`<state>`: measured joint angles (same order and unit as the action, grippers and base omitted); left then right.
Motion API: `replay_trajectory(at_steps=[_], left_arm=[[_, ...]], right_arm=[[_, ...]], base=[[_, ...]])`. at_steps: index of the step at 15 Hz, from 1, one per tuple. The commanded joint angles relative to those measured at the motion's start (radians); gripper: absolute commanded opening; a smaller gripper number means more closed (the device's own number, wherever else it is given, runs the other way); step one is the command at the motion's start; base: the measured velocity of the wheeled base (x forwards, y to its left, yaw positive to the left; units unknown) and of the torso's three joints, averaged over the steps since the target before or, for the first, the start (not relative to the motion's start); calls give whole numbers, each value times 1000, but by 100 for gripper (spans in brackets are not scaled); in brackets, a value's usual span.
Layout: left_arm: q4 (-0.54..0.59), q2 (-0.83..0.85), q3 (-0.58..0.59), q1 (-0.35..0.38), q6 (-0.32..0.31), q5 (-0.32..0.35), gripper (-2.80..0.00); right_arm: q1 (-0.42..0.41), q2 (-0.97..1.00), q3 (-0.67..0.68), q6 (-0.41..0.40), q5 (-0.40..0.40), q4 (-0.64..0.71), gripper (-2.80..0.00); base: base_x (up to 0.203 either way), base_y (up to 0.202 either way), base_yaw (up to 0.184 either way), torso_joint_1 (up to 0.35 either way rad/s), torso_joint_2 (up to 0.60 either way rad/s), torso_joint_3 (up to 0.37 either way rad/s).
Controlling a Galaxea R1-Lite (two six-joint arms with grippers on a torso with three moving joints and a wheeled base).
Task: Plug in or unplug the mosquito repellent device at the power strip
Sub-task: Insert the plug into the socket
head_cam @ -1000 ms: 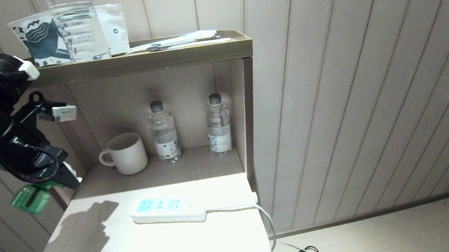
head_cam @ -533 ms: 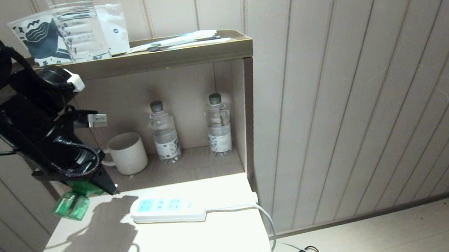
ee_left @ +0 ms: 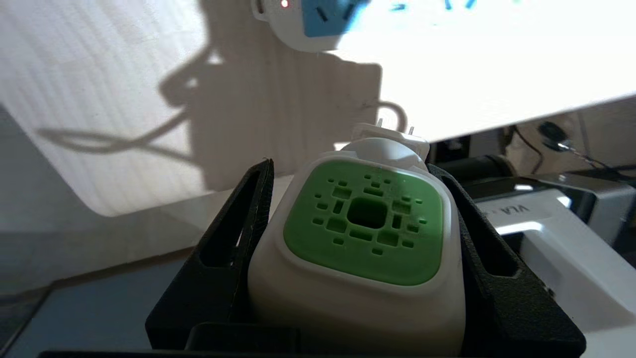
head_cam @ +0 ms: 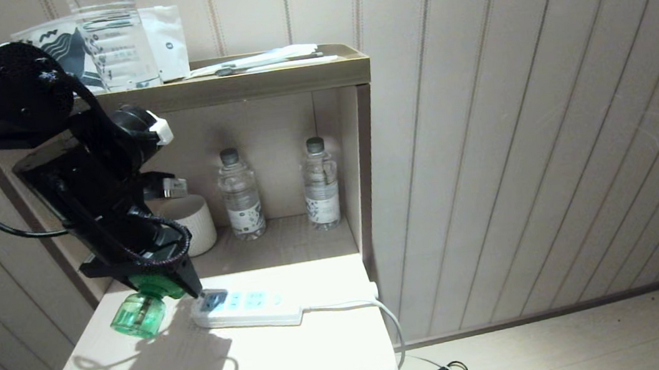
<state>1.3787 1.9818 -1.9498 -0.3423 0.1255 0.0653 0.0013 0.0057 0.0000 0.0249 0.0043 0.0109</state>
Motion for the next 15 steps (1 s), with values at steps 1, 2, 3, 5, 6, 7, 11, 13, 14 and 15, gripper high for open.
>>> replay_trajectory(at_steps=[1, 2, 3, 5, 6, 7, 11, 13, 14, 15], left_arm=[[4, 26, 0, -15, 7, -38, -280], [-13, 33, 0, -18, 15, -54, -280], [-26, 35, 0, -18, 16, -54, -280], [-42, 40, 0, -20, 18, -52, -280], [-61, 40, 0, -20, 19, -49, -280], [-72, 41, 0, -22, 17, -50, -280], [-74, 60, 0, -26, 16, -51, -280], [-101, 60, 0, -26, 56, -40, -280], [-142, 56, 0, -26, 118, -40, -280], [-186, 49, 0, -26, 153, -35, -280]], right_arm=[[0, 0, 0, 0, 0, 0, -280], [0, 0, 0, 1, 0, 0, -280], [0, 0, 0, 1, 0, 0, -280], [0, 0, 0, 0, 0, 0, -280], [0, 0, 0, 1, 0, 0, -280], [0, 0, 0, 1, 0, 0, -280], [0, 0, 0, 0, 0, 0, -280], [0, 0, 0, 0, 0, 0, -280], [0, 0, 0, 1, 0, 0, -280], [0, 0, 0, 0, 0, 0, -280]], base=[[0, 0, 0, 0, 0, 0], [0, 0, 0, 0, 0, 0], [0, 0, 0, 0, 0, 0], [0, 0, 0, 0, 0, 0], [0, 0, 0, 0, 0, 0], [0, 0, 0, 0, 0, 0], [0, 0, 0, 0, 0, 0], [0, 0, 0, 0, 0, 0], [0, 0, 0, 0, 0, 0], [0, 0, 0, 0, 0, 0]])
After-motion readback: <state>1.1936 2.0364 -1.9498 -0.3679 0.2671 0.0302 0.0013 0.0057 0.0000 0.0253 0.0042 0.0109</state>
